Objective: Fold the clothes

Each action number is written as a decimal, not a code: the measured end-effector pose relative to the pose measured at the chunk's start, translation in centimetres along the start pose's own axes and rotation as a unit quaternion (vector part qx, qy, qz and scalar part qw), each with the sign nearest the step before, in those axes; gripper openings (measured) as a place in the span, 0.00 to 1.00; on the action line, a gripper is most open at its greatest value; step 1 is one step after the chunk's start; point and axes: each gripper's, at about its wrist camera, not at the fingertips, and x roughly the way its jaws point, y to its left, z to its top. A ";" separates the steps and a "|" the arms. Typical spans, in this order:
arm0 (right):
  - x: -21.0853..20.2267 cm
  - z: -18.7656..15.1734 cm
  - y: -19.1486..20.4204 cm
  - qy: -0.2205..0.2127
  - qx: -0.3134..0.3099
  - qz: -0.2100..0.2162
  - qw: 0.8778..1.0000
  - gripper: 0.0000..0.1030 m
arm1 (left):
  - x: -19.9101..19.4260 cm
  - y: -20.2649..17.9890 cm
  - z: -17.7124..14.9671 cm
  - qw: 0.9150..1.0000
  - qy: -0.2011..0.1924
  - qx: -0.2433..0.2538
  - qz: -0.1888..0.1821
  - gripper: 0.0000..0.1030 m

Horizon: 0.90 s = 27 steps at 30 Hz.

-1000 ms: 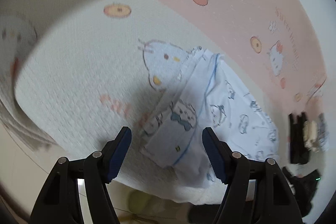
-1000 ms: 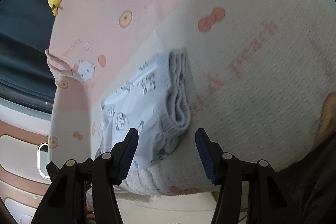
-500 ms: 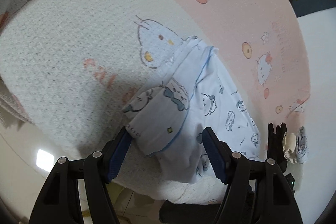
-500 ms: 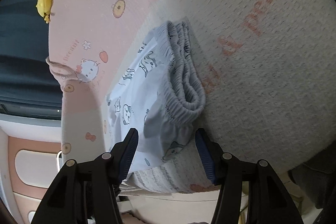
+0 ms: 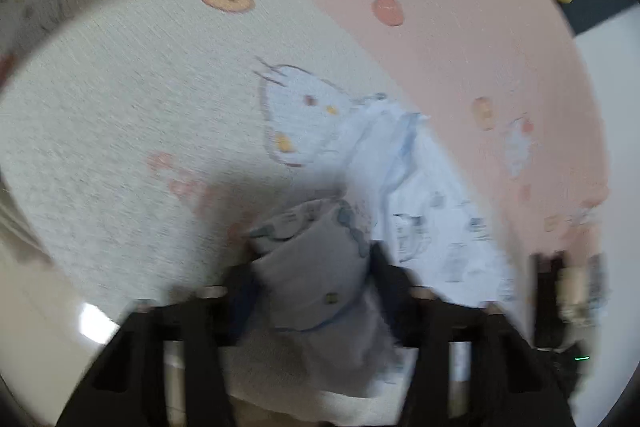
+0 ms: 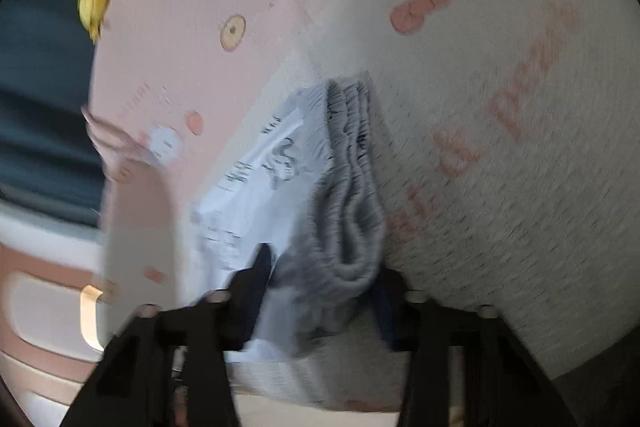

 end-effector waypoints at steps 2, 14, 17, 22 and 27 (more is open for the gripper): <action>0.0 0.0 0.9 -0.005 -0.040 -0.037 0.999 0.20 | -0.2 -0.5 -0.3 1.000 -0.011 0.020 0.019 0.21; -0.2 0.7 2.8 -0.006 -0.168 -0.173 0.970 0.15 | -0.3 -1.5 -0.2 0.998 -0.007 0.038 0.051 0.19; -0.2 0.9 2.9 -0.006 -0.179 -0.182 0.967 0.15 | -0.2 -2.5 -0.4 0.996 -0.005 0.059 0.066 0.19; -0.7 1.8 2.6 -0.009 -0.171 -0.189 0.967 0.15 | -0.7 -3.1 -1.1 0.997 0.018 0.049 0.053 0.19; -0.8 2.7 1.5 0.003 -0.145 -0.175 0.974 0.15 | 0.1 -4.0 -1.5 0.995 0.021 0.072 0.066 0.22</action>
